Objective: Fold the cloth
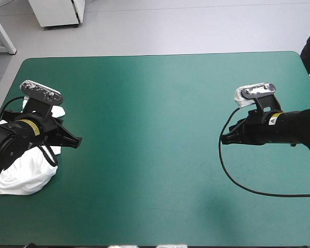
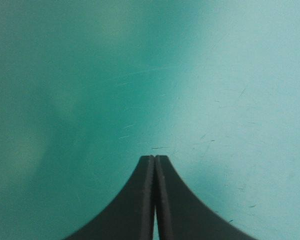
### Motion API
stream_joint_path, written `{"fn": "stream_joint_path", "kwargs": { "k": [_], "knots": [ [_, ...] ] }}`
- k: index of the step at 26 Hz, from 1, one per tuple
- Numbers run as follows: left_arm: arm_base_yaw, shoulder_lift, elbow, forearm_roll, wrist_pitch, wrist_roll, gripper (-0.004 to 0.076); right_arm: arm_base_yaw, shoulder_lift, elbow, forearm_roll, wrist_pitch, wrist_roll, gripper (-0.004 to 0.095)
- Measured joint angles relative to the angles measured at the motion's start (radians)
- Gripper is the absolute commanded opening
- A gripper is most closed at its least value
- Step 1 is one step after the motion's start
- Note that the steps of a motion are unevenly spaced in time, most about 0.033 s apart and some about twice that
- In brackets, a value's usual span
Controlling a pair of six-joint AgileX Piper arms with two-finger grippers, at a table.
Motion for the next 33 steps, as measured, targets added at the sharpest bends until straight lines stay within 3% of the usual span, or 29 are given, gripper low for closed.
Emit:
{"fn": "stream_joint_path", "kwargs": {
  "k": [24,28,33],
  "knots": [
    [0.0,0.005,0.0,0.078,0.034,-0.028,0.0002,0.0,0.0,0.0,0.001,-0.006,-0.013,-0.0016],
    [0.0,0.043,-0.011,0.28,0.095,-0.028,0.0134,0.0,0.0,-0.022,-0.009,-0.006,-0.014,0.0019],
    [0.006,0.081,-0.017,0.429,0.095,-0.048,0.0315,0.0,0.0,-0.09,-0.035,0.009,-0.014,0.0178]
  ]
}}
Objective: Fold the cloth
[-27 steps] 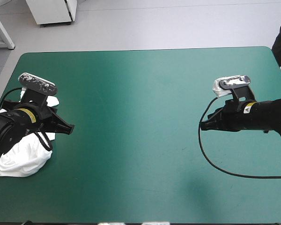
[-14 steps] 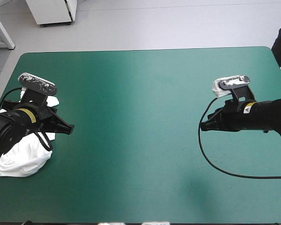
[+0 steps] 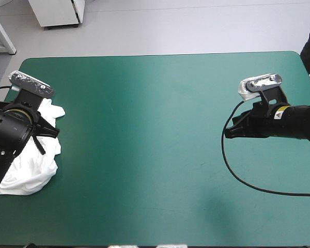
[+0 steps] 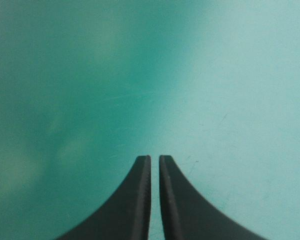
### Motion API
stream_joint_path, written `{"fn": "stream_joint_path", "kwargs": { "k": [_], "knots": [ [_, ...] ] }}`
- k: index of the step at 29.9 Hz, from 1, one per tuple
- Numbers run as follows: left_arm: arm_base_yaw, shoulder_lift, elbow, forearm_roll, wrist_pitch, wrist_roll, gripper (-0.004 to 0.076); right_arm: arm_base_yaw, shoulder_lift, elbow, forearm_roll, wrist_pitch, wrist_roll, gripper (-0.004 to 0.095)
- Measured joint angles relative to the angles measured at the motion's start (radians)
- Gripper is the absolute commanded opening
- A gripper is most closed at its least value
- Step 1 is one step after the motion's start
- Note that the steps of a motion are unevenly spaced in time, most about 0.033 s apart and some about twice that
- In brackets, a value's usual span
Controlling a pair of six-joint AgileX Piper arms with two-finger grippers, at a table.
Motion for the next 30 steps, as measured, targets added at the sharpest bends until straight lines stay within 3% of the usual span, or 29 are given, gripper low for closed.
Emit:
{"fn": "stream_joint_path", "kwargs": {
  "k": [6,17,26,30],
  "knots": [
    [0.121,0.03,0.0,-0.003,-0.001,-0.037,0.0325,0.0,0.0,-0.069,-0.014,0.021,0.0,0.0342],
    [0.432,0.144,-0.007,-0.262,-0.1,-0.049,0.0326,0.0,0.0,-0.077,-0.024,0.067,0.004,0.0343],
    [0.592,0.456,-0.175,-0.474,-0.19,0.001,0.0428,0.0,0.0,-0.077,0.0,0.069,0.005,0.0343],
    [0.635,0.607,-0.264,-0.572,-0.195,0.021,0.0438,0.0,0.0,-0.077,-0.001,0.069,0.005,0.0343]
  ]
}}
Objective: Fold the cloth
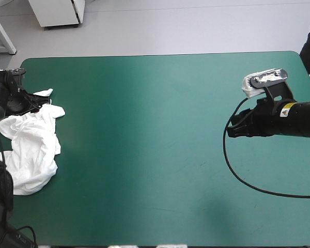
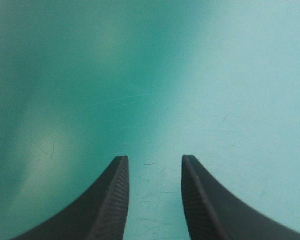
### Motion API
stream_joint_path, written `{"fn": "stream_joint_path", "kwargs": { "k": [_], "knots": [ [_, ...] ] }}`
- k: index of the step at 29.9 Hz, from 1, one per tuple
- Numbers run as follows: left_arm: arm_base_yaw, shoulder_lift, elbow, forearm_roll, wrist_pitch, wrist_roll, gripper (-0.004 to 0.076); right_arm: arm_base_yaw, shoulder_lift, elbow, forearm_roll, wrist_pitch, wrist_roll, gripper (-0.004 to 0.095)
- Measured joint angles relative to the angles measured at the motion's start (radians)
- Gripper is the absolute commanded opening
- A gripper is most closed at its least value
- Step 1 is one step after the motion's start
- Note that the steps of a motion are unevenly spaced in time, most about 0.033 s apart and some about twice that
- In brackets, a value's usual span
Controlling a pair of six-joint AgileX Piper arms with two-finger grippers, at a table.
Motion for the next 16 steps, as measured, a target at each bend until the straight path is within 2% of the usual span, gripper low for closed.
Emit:
{"fn": "stream_joint_path", "kwargs": {
  "k": [5,13,16],
  "knots": [
    [0.047,0.158,-0.04,-0.045,0.009,0.002,0.0442,0.0,-0.001,0.0,-0.018,0.0,0.0,0.0343],
    [0.056,0.266,-0.046,-0.036,0.02,0.002,0.044,0.0,-0.001,0.0,-0.032,0.004,0.0,0.0341],
    [0.056,0.283,-0.048,-0.042,0.019,0.002,0.0387,0.0,-0.001,0.0,-0.032,0.004,0.0,0.0341]
  ]
}}
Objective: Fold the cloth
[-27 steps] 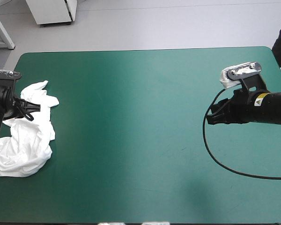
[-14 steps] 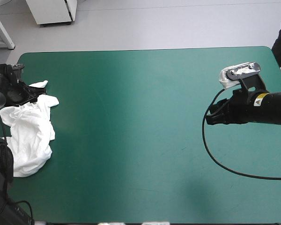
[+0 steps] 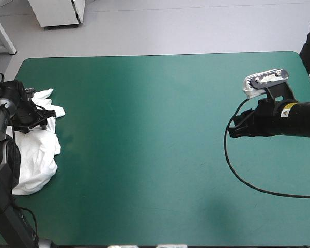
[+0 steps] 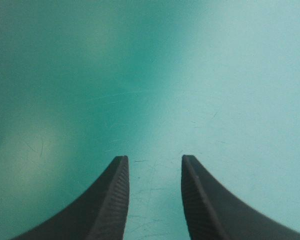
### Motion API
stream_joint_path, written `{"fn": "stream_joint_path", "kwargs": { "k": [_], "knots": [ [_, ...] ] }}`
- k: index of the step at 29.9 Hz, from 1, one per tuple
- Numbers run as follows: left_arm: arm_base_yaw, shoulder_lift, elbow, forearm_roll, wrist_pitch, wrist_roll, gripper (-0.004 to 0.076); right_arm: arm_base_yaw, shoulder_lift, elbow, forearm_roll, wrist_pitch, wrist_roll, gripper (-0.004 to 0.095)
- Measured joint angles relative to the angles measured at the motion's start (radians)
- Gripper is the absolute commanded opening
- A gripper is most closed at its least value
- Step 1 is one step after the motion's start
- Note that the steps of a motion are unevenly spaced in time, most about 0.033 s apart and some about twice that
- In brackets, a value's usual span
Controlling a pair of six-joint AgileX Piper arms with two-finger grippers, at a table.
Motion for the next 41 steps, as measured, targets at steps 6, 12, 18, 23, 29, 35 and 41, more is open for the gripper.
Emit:
{"fn": "stream_joint_path", "kwargs": {
  "k": [6,12,18,23,29,35,41],
  "knots": [
    [0.0,0.021,-0.012,-0.04,0.004,0.0,-0.0008,0.028,0.0,0.0,-0.019,0.001,0.0,0.0334],
    [0.003,0.026,-0.018,-0.111,0.01,0.084,-0.0008,0.079,0.0,0.0,-0.051,0.003,0.0,0.0333],
    [-0.053,0.015,-0.017,-0.159,0.013,0.158,-0.0008,0.079,0.0,0.0,-0.064,0.003,0.0,0.0333],
    [-0.234,-0.009,-0.008,-0.224,0.018,0.186,-0.0008,0.08,0.0,0.0,-0.064,0.003,0.0,0.0333],
    [-0.496,-0.036,-0.008,-0.236,0.06,0.201,-0.0008,0.08,0.0,0.0,-0.067,0.003,0.0,0.0333],
    [-0.751,-0.037,-0.013,-0.228,0.081,0.209,-0.0008,0.08,0.0,0.0,-0.067,0.003,0.005,0.0333],
    [-0.967,-0.037,-0.074,-0.228,0.095,0.209,-0.0008,0.08,0.0,0.0,-0.084,0.003,0.012,0.0333]
  ]
}}
